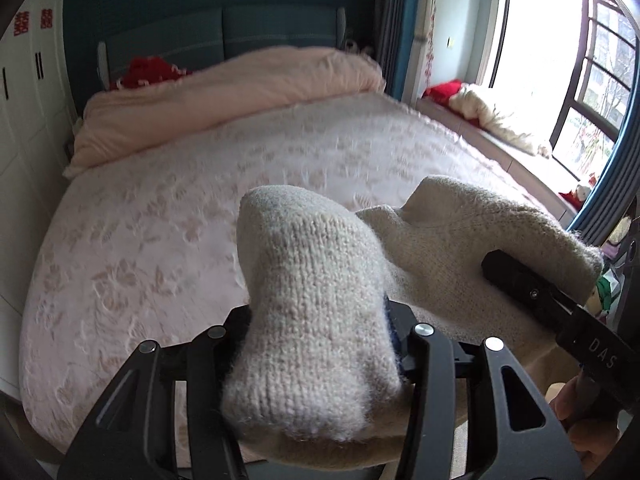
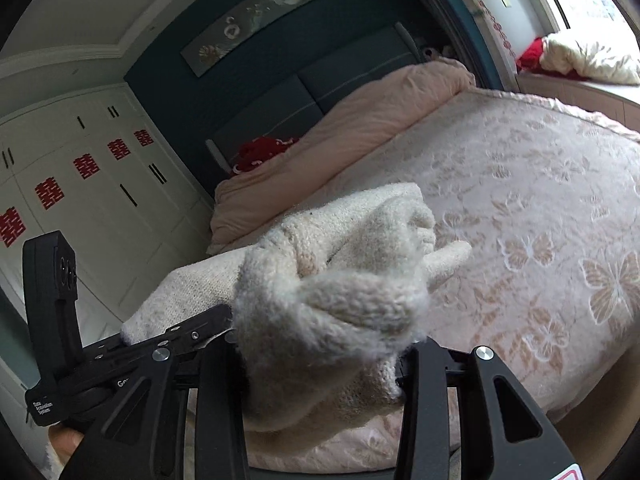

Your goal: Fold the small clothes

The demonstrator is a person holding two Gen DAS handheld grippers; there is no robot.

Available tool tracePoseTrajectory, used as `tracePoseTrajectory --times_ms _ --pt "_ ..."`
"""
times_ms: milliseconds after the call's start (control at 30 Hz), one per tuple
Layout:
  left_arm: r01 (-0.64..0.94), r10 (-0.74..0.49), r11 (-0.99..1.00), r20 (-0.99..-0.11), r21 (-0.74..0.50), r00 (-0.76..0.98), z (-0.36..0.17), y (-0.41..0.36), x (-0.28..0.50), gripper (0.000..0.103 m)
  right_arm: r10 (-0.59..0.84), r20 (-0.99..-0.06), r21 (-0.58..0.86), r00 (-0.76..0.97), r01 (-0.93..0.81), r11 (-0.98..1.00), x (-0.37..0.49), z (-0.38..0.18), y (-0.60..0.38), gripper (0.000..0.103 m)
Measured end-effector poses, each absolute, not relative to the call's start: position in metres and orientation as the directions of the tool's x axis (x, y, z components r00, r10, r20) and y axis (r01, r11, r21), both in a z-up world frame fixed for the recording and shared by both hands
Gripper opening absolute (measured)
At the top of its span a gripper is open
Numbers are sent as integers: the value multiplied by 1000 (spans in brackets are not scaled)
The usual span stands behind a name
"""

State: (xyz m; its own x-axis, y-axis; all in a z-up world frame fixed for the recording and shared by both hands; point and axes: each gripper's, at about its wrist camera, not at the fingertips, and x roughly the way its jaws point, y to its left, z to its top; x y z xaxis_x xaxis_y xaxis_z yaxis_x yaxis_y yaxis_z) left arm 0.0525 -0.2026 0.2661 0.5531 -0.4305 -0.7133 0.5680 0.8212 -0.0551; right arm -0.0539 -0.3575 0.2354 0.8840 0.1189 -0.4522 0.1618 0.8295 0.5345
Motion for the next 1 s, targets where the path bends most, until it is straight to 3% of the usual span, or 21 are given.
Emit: tracePoseTrajectory --times_ms 467,1000 --pt "491 -430 871 -489 -5 759 379 -88 45 47 188 -232 405 955 -81 911 -28 338 -247 37" --pt "359 -334 933 -308 27 891 444 19 59 48 292 -72 344 954 -251 905 16 396 -151 37"
